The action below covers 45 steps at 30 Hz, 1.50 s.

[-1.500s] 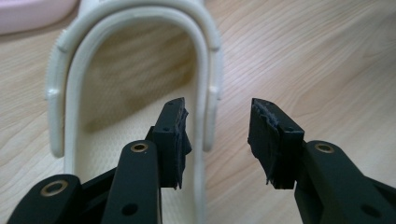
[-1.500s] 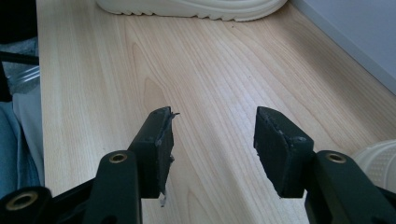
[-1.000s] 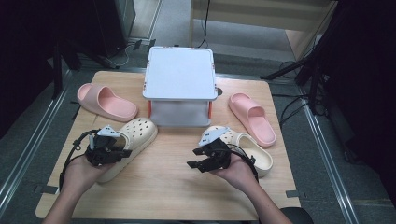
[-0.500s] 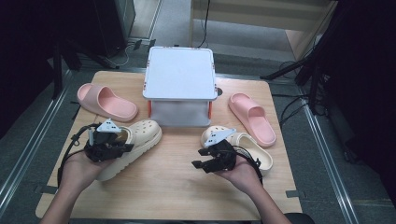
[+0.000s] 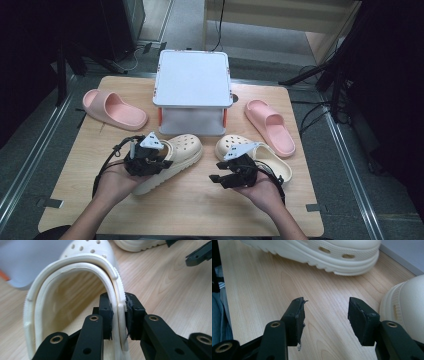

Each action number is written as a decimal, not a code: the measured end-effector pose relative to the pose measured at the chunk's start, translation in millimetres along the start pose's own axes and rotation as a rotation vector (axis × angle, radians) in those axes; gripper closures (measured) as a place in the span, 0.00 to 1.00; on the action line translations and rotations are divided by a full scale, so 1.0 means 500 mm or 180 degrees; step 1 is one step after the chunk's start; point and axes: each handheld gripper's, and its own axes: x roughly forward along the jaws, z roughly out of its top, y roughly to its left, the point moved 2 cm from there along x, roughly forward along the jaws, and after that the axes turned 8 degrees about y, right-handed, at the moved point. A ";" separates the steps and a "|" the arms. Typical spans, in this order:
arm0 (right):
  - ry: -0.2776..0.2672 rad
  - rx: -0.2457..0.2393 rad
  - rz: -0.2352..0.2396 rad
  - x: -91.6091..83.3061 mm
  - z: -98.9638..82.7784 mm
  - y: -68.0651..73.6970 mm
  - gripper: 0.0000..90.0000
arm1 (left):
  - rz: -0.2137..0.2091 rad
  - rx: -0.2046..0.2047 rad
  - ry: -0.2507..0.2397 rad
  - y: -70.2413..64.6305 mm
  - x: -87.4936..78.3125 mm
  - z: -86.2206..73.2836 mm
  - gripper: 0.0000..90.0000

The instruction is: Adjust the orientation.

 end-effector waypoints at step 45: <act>-0.0122 0.0066 0.0156 0.097 0.093 0.027 1.00 | -0.0001 -0.0536 0.0253 0.125 -0.023 -0.115 0.94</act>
